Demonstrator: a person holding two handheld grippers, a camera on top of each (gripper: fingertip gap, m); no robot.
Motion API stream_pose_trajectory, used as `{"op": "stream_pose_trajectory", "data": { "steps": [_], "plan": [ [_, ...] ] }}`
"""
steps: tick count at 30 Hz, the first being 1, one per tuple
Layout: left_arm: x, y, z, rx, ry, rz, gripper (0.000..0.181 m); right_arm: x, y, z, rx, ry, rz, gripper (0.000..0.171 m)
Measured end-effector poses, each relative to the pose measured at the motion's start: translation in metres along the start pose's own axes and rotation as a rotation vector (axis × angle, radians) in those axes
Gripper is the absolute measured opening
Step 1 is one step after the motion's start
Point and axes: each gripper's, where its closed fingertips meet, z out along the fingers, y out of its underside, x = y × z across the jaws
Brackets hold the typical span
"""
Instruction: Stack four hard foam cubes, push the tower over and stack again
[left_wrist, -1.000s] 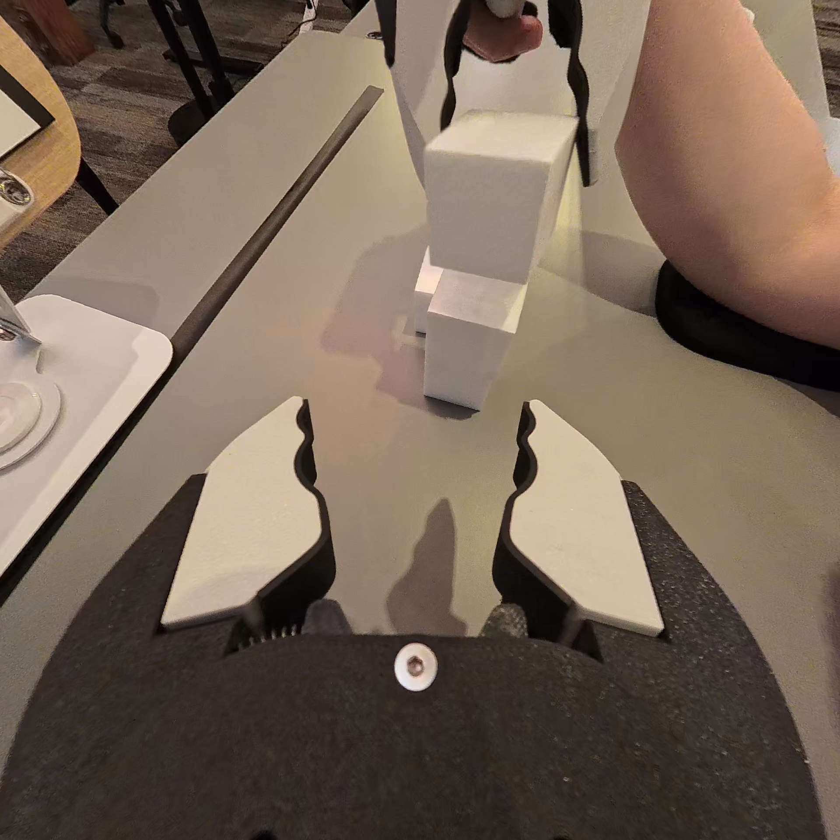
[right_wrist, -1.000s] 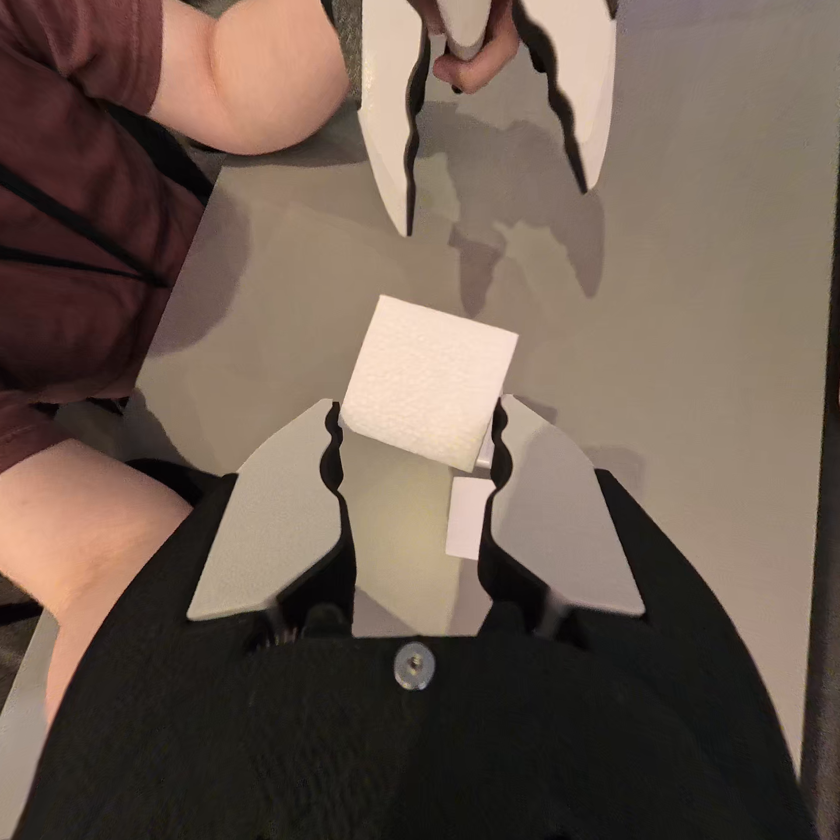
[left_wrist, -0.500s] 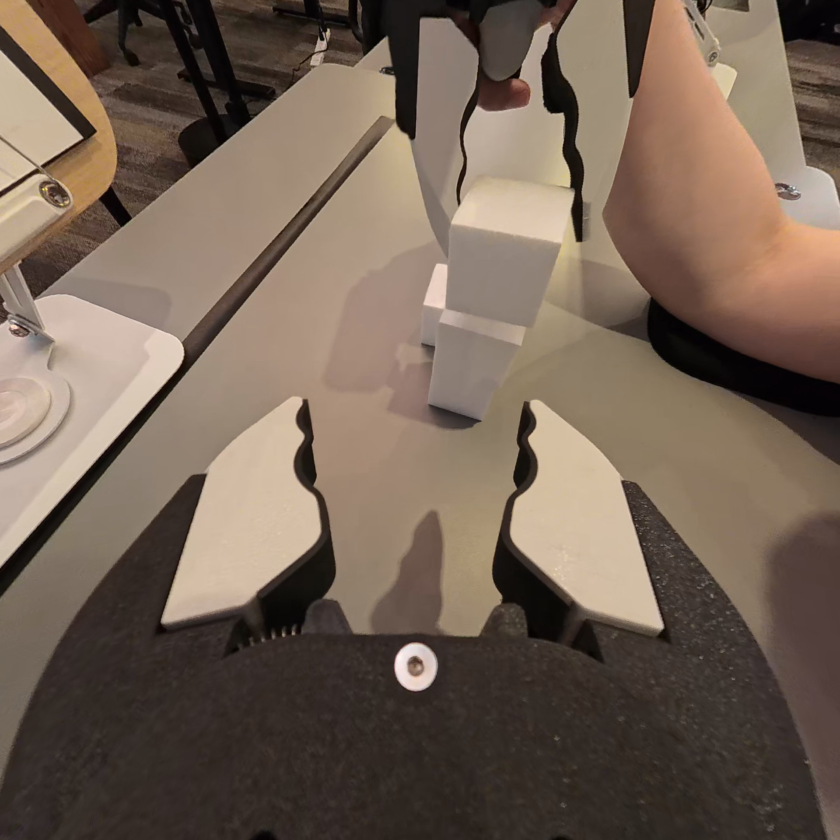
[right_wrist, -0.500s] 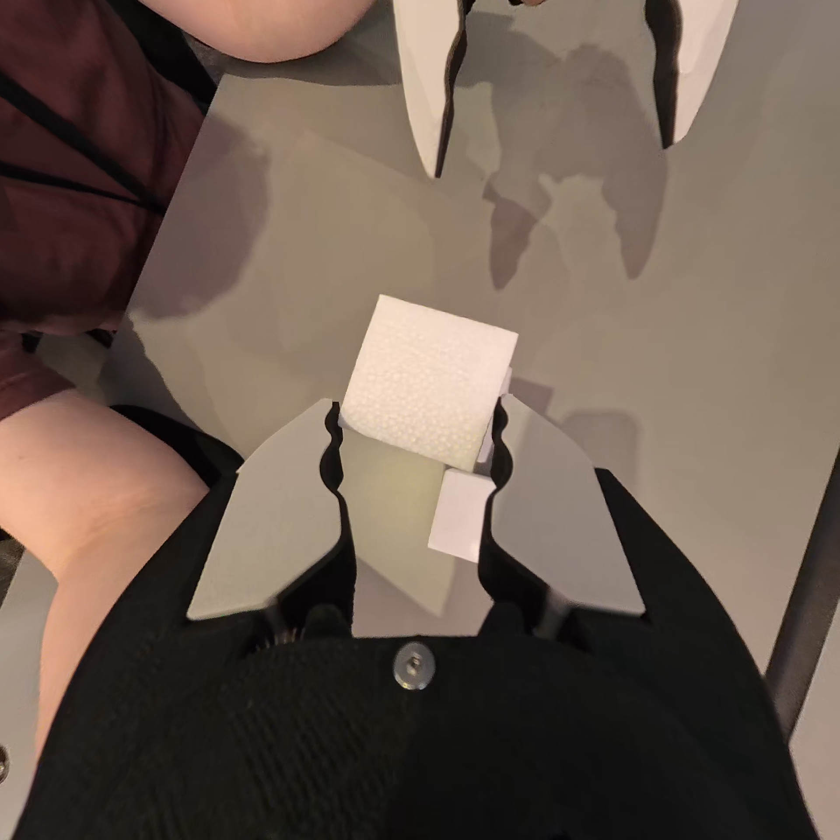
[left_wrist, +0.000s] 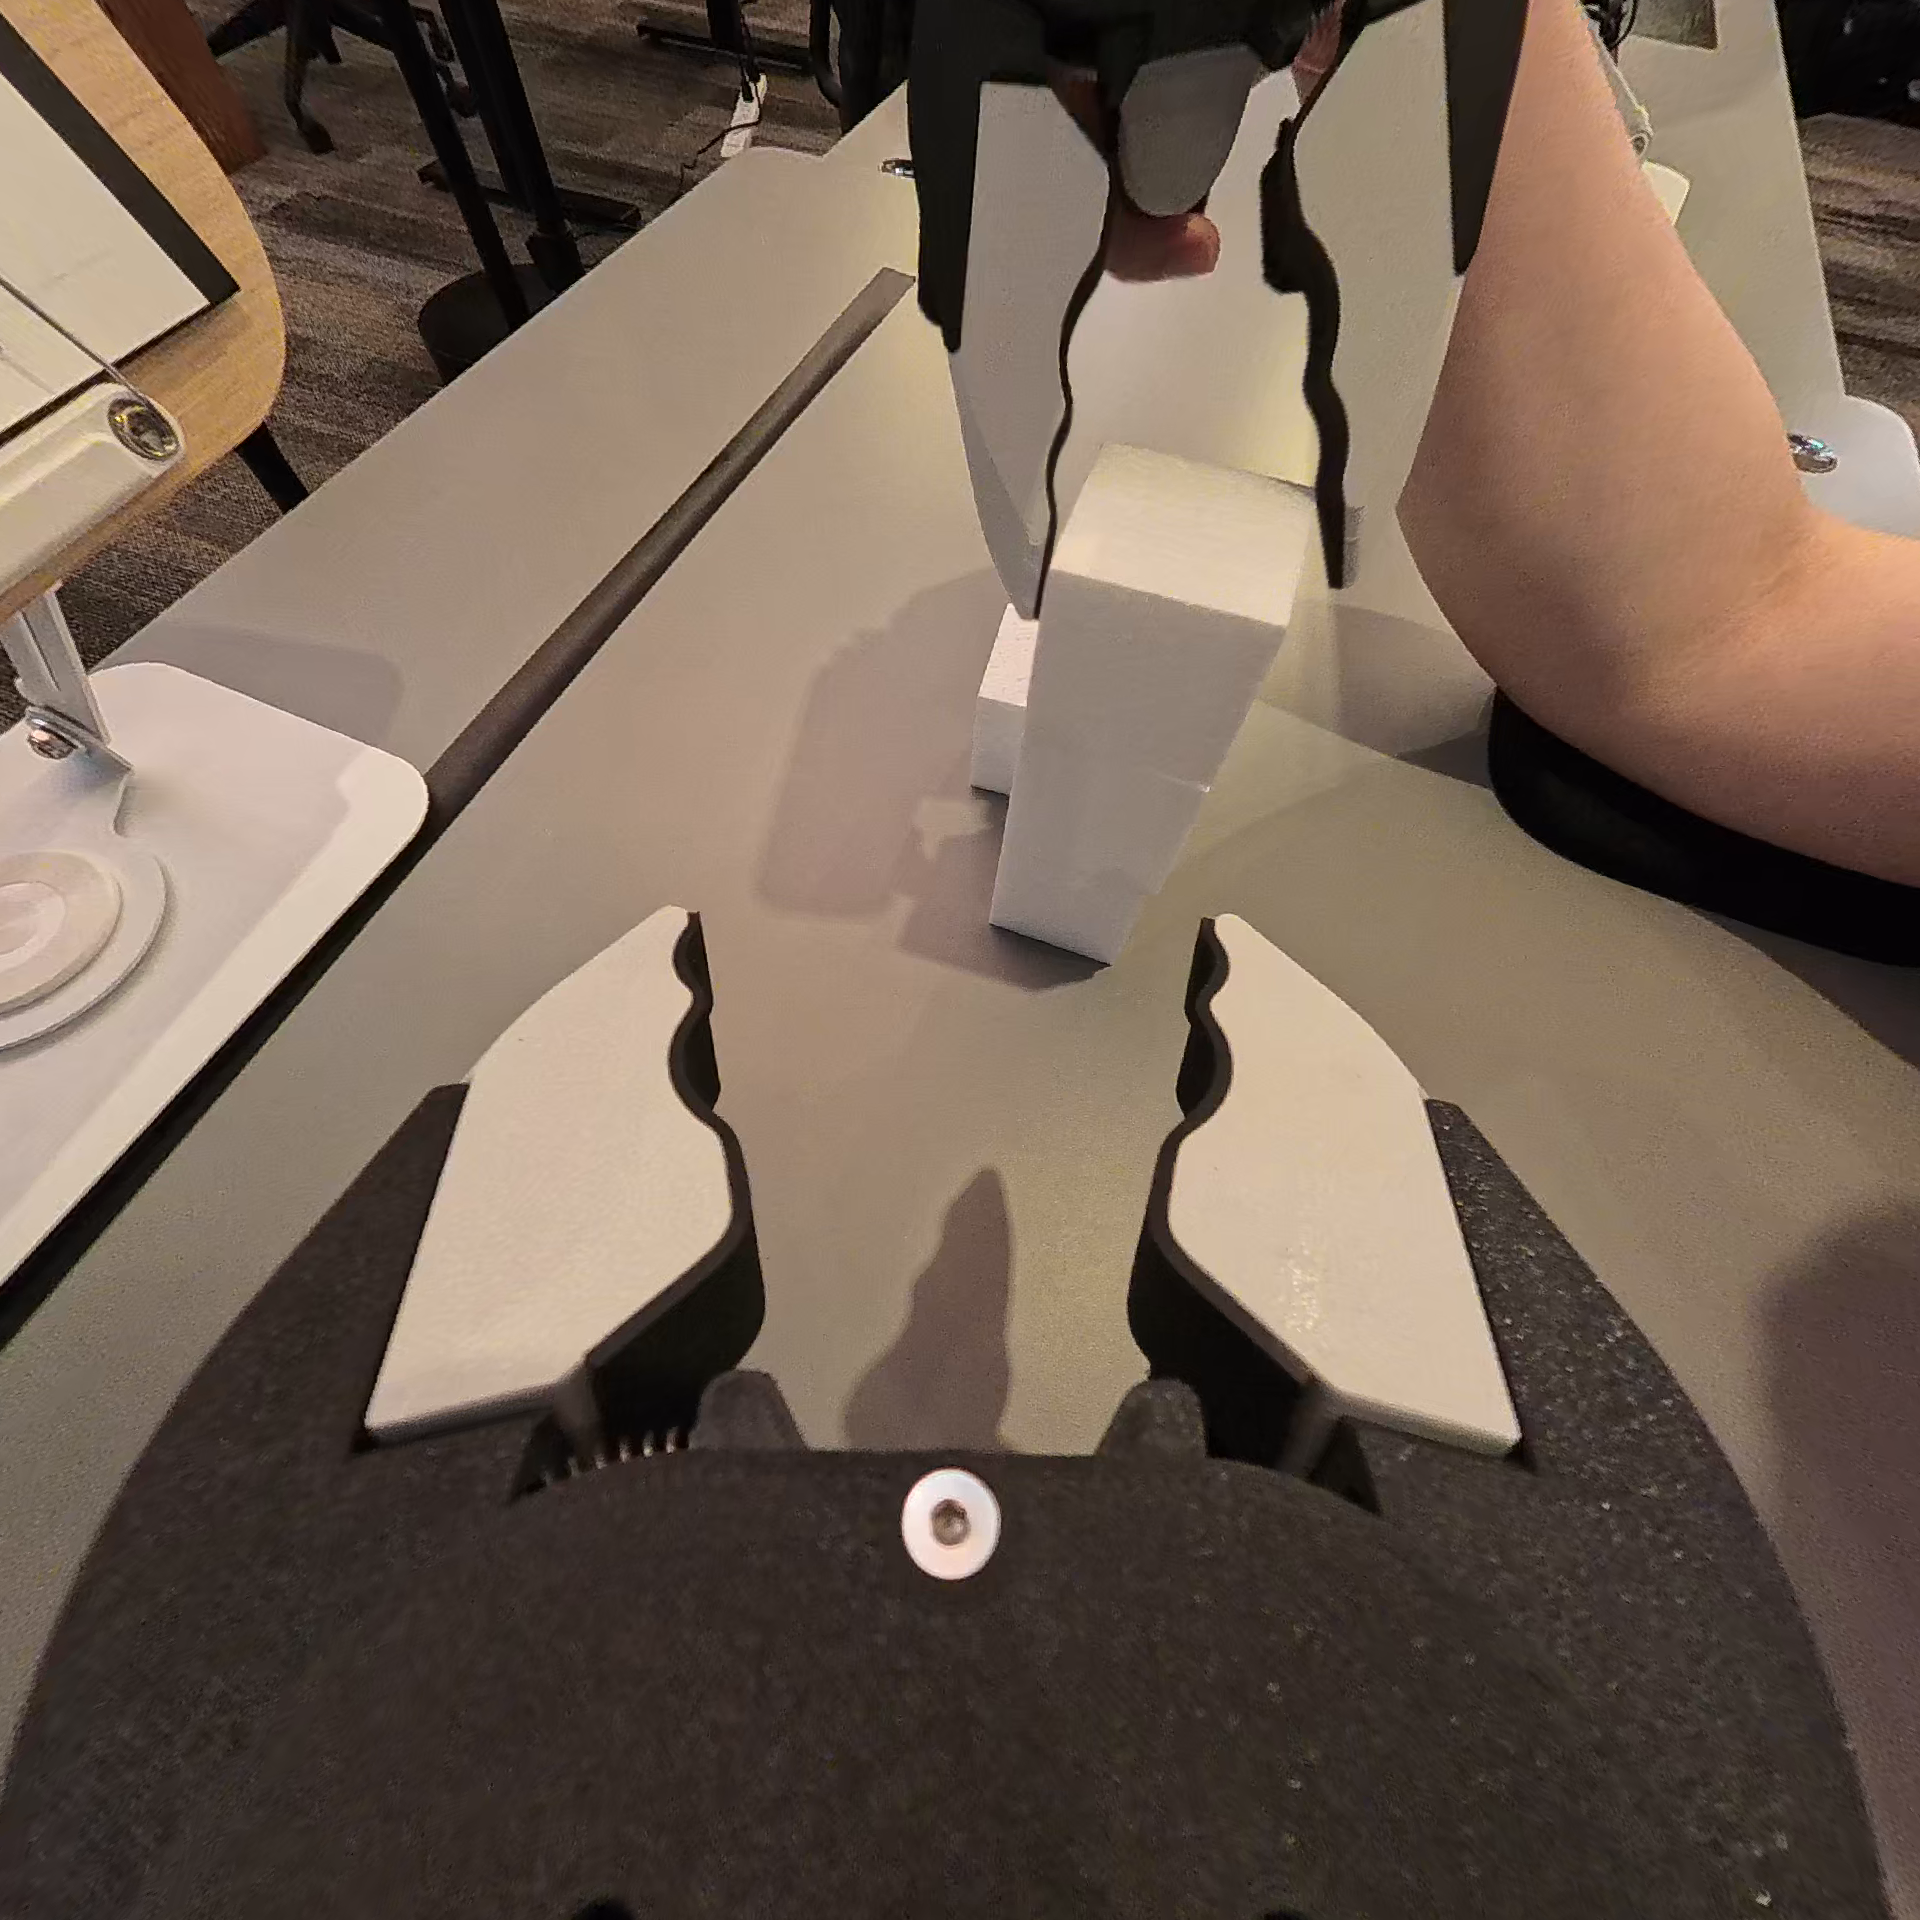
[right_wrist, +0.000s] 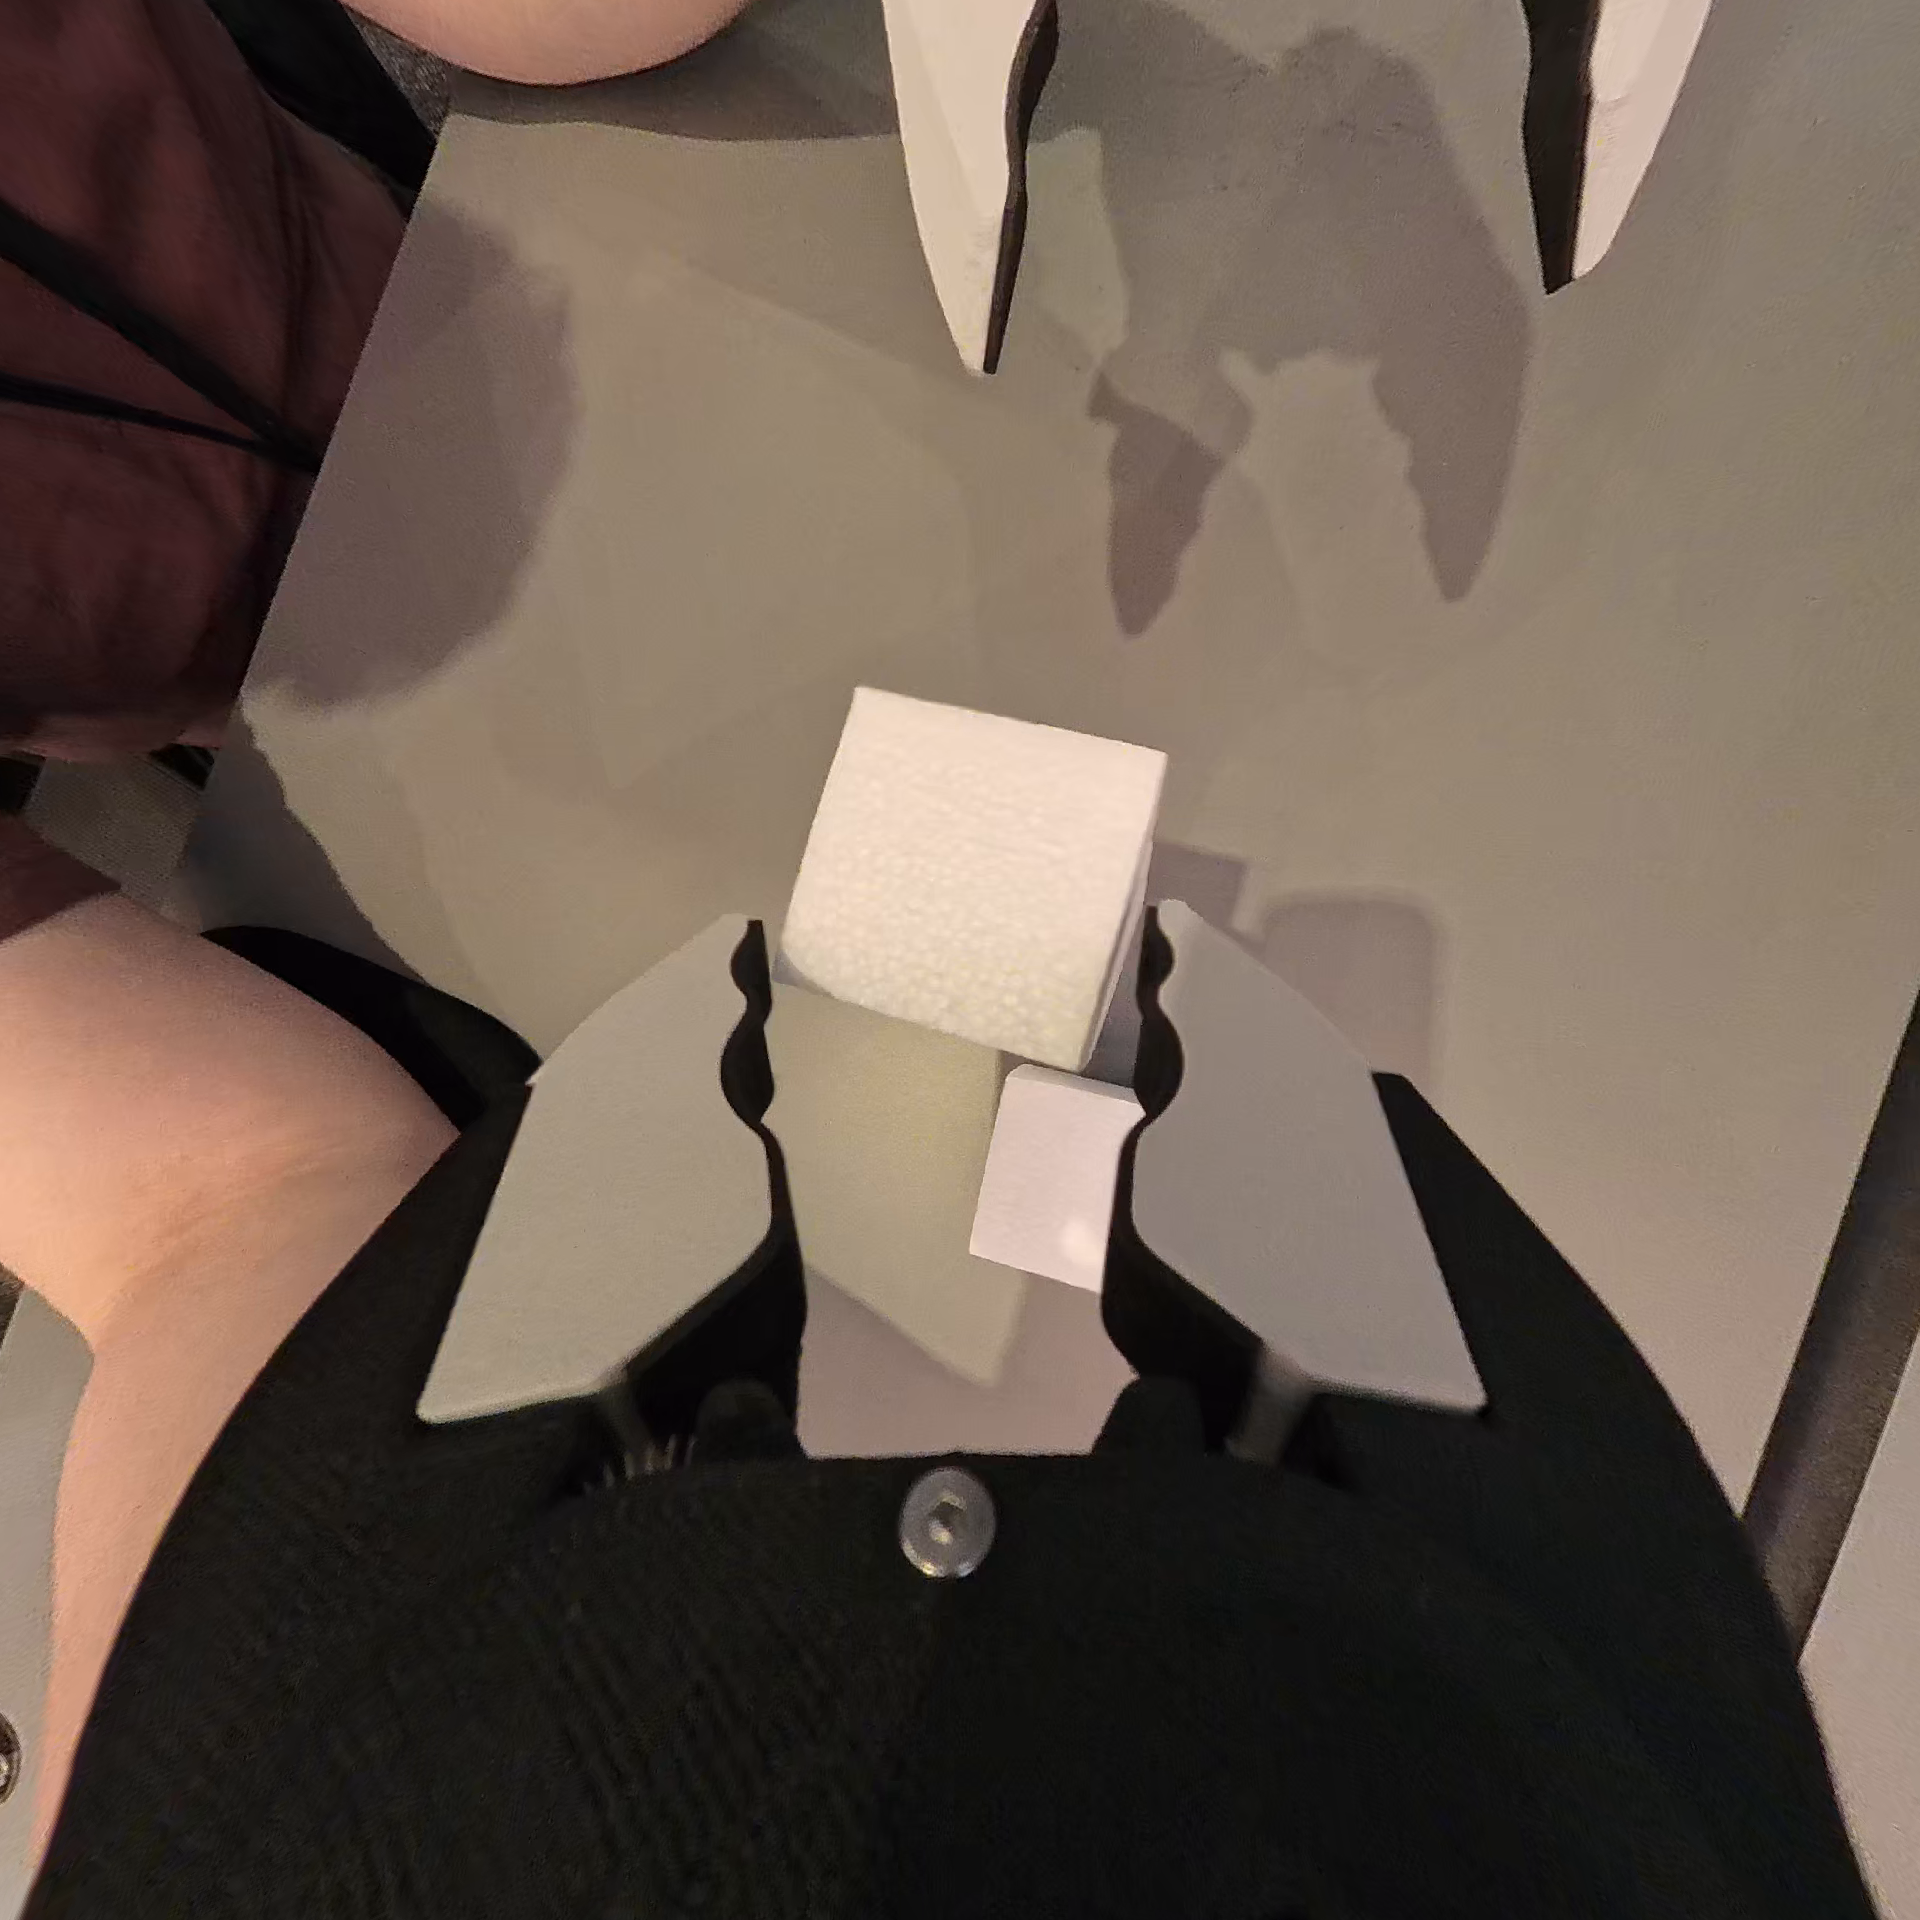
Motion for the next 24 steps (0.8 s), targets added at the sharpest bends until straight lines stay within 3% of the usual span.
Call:
{"op": "stream_pose_trajectory", "data": {
  "steps": [3, 10, 14, 19, 24],
  "plan": [
    [0.001, 0.0, 0.0, 0.004, 0.009, -0.002, 0.089, -0.002, -0.003, -0.011, 0.048, 0.039, 0.006, 0.08],
    [0.003, -0.007, -0.01, 0.04, 0.021, 0.0, 0.089, 0.002, 0.011, -0.066, 0.37, 0.328, 0.022, 0.078],
    [0.01, -0.018, -0.018, 0.094, 0.051, -0.003, 0.088, 0.024, 0.056, -0.049, 0.434, 0.371, 0.195, 0.074],
    [0.017, -0.02, -0.017, 0.092, 0.076, 0.007, 0.088, 0.036, 0.074, -0.022, 0.495, 0.466, 0.208, 0.078],
    [0.026, -0.02, -0.014, 0.074, 0.083, 0.036, 0.088, 0.039, 0.105, 0.021, 0.323, 0.405, 0.28, 0.081]
  ]
}}
